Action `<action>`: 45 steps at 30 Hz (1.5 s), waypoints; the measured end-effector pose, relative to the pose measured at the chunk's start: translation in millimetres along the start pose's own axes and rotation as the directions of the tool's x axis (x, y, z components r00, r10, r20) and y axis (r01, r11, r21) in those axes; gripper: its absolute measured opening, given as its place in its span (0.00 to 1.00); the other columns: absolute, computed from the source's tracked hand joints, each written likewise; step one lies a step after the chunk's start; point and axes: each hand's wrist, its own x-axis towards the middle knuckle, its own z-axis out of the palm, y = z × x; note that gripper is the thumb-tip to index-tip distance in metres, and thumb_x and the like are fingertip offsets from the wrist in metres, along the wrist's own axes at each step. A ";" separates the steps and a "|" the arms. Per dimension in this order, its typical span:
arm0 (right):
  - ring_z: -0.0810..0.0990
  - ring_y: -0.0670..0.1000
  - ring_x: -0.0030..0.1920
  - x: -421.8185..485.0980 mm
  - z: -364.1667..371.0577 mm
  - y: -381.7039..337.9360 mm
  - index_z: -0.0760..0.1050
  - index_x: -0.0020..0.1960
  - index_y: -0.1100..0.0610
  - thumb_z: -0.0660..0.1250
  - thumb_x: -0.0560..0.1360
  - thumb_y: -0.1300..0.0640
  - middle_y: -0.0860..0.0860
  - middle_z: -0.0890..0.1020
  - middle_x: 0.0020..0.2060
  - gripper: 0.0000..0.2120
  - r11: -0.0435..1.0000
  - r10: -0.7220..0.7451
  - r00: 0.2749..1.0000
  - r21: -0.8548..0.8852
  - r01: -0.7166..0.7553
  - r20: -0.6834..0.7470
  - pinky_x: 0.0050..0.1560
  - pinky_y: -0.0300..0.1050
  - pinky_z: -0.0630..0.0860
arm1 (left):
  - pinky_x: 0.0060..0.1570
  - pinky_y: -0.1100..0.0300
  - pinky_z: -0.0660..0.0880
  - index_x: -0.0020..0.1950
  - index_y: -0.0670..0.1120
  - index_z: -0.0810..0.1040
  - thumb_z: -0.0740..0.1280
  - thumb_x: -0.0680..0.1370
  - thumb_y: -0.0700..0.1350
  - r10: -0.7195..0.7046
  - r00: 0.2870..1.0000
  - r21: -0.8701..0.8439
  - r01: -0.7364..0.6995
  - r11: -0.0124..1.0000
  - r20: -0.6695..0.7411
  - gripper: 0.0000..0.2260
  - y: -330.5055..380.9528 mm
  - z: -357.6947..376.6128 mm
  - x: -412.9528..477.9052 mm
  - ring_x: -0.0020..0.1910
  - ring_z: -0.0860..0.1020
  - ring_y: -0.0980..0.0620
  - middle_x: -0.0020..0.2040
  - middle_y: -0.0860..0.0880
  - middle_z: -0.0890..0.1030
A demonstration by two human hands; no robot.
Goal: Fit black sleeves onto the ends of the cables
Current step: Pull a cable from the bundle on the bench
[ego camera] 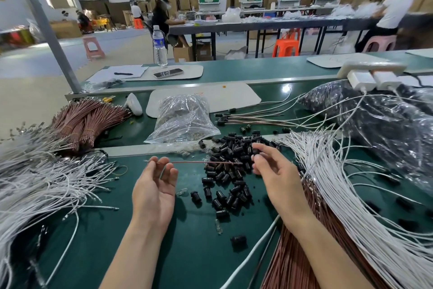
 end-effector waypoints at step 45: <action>0.85 0.59 0.57 -13.7 8.1 -12.3 0.85 0.54 0.59 0.69 0.74 0.70 0.63 0.83 0.60 0.13 0.550 0.123 0.871 0.698 -0.459 0.476 0.51 0.46 0.83 | 0.30 0.63 0.79 0.49 0.43 0.76 0.60 0.85 0.42 -0.085 0.996 0.031 0.084 0.996 0.016 0.08 -6.6 0.9 1.8 0.29 0.79 0.54 0.34 0.47 0.82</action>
